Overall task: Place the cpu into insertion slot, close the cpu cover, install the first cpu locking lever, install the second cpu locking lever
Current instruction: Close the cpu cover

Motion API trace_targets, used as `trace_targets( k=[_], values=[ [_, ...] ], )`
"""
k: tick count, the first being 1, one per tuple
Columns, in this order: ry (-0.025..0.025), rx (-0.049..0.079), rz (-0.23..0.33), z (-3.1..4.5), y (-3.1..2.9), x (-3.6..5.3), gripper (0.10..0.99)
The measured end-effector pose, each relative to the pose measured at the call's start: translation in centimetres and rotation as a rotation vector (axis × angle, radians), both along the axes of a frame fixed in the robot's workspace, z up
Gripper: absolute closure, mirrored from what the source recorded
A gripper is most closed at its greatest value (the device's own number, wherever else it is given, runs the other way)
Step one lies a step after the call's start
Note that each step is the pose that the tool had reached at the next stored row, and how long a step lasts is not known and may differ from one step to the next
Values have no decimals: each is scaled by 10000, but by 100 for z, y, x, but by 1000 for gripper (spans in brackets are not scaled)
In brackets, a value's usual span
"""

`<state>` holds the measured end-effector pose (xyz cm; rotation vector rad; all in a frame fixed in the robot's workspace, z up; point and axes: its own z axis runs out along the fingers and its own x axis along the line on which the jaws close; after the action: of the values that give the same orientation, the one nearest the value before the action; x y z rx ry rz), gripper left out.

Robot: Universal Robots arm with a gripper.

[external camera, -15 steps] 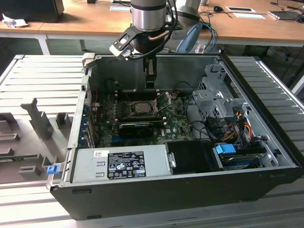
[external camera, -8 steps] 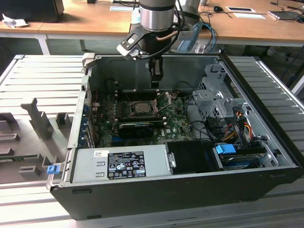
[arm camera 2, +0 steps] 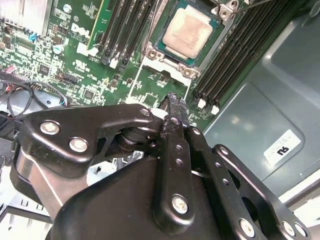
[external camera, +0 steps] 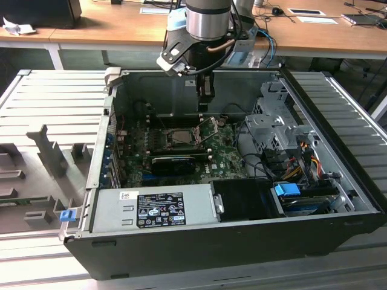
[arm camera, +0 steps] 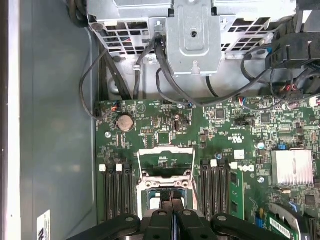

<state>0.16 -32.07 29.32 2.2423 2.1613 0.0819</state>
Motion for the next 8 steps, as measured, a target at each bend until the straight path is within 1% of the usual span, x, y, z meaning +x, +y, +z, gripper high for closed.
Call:
trace_targets(
  k=[5, 8],
  values=[
    [13, -1, 0, 0, 0, 62, 980],
    [16, 0, 0, 0, 0, 82, 980]
  ],
)
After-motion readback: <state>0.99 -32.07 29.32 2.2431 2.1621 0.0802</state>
